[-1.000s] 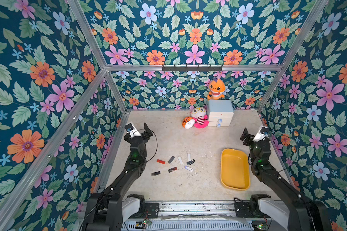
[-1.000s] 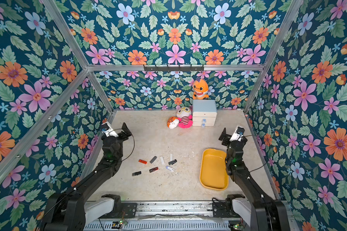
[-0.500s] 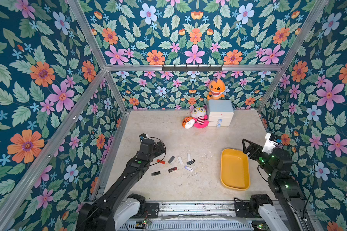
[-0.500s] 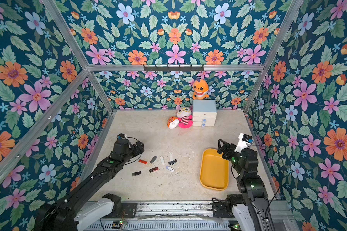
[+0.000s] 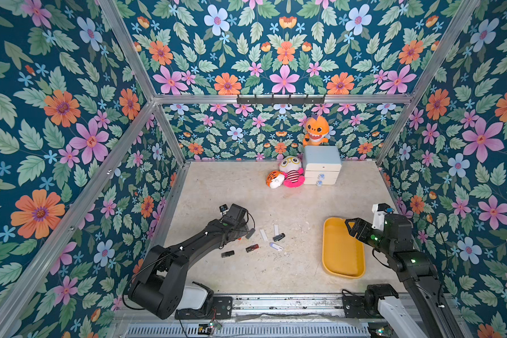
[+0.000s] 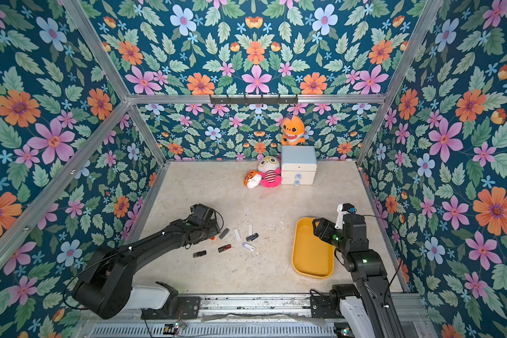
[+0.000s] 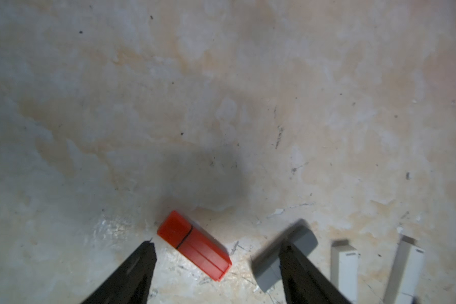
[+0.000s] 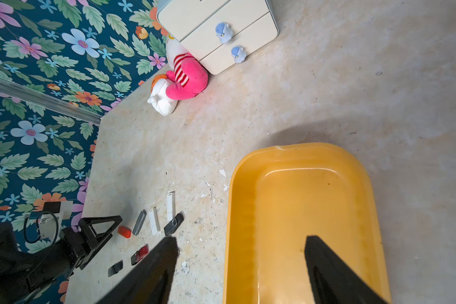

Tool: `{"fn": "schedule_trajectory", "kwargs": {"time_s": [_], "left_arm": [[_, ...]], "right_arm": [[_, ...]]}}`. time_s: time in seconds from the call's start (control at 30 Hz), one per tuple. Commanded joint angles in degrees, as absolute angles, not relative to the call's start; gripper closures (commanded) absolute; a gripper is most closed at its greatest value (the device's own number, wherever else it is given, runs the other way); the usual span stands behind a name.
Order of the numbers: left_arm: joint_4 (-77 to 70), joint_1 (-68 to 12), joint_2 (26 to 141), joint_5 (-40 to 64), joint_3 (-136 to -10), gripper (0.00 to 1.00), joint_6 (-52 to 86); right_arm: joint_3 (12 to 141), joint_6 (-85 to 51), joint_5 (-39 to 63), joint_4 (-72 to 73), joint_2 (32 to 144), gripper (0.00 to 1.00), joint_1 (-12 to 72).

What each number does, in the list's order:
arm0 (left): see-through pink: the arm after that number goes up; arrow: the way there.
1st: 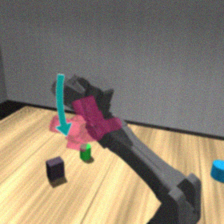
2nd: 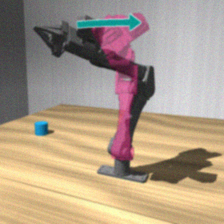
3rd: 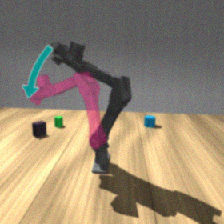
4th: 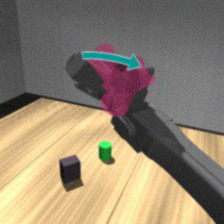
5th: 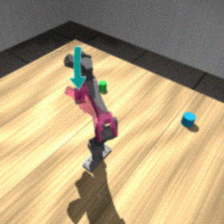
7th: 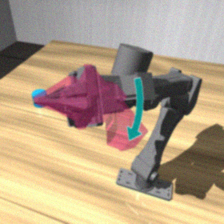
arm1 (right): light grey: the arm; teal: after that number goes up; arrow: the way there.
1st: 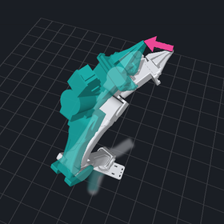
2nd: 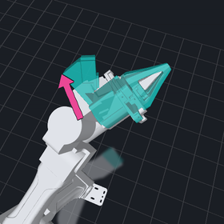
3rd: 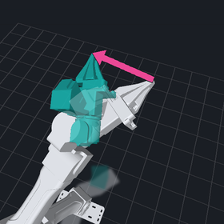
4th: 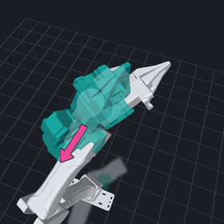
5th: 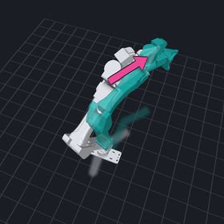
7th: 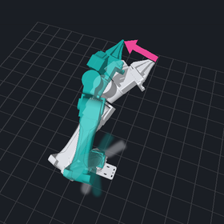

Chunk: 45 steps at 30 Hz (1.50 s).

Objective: Put the usb flash drive into the storage box
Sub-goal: Pick up the USB flash from the center of the board.

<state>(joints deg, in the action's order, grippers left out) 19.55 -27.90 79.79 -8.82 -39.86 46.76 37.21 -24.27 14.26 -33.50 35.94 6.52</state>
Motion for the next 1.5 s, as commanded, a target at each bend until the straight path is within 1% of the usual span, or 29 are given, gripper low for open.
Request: {"fn": "schedule_trajectory", "kwargs": {"time_s": [0.0, 0.23, 0.43, 0.63, 0.83, 1.23, 1.47], "left_arm": [[21.37, -27.99, 81.9, -10.28, -41.45, 0.22, 49.1], [21.97, -28.91, 85.01, -9.71, -41.65, 0.25, 50.31], [22.18, -29.59, 87.21, -9.98, -41.85, 0.29, 50.93], [22.11, -29.95, 89.58, -9.05, -41.76, 0.44, 50.38], [25.74, -30.23, 88.06, -10.41, -40.69, 0.49, 47.5], [29.5, -31.77, 85.43, -9.5, -40.78, 0.49, 45.47], [29.19, -31.82, 88.55, -10.7, -41.16, 0.55, 45.53]], "right_arm": [[36.49, -24.07, 15.42, -31.04, 37.02, 0.19, 6.56], [35.33, -25.05, 17.87, -27.37, 39.56, 0.19, 6.54], [34.41, -25.62, 19.55, -25.94, 39.33, 0.19, 6.59], [34.28, -25.86, 20.19, -25.42, 39.21, 0.19, 6.52], [34.18, -26.06, 20.67, -25.39, 39.14, 0.19, 6.56], [33.75, -26.19, 20.76, -25.16, 38.91, 0.19, 6.58], [33.4, -26.29, 21.09, -25.1, 38.55, 0.18, 6.57]]}}
